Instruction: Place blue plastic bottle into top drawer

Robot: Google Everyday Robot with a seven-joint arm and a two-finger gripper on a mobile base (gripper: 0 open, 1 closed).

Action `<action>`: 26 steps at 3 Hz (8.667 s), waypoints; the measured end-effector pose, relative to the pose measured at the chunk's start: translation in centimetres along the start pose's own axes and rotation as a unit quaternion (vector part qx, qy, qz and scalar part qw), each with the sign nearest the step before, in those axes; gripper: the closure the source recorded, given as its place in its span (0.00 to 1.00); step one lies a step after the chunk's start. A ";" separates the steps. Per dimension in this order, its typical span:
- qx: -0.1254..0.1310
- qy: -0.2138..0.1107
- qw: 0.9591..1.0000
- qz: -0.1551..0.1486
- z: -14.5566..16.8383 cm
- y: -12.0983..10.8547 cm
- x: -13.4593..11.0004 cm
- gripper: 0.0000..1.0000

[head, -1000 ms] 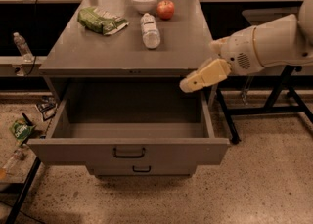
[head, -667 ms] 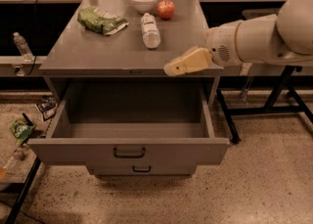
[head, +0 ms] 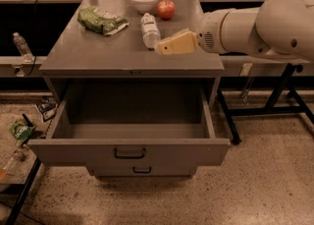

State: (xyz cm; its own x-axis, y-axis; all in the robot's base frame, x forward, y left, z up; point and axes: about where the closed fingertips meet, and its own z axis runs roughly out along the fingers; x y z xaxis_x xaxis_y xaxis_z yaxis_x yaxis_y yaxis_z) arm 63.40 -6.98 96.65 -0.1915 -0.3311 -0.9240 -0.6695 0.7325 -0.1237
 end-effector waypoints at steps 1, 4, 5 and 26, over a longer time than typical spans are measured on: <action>0.002 0.000 1.000 0.000 0.4 0.3 0.1 0.00; 0.036 -0.049 0.997 0.043 13.1 -4.7 3.9 0.00; 0.037 -0.055 0.997 0.042 16.8 -6.1 4.5 0.00; -0.269 0.084 0.958 0.055 6.1 8.3 21.2 0.26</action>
Offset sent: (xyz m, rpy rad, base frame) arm 0.0692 0.0149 -0.0576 0.1082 -0.0095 -0.1492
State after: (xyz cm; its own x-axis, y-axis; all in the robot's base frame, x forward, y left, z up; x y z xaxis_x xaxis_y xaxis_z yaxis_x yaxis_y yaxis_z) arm 58.21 -4.30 73.85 -0.3648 -0.3936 -0.8438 -0.9027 0.3716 0.2169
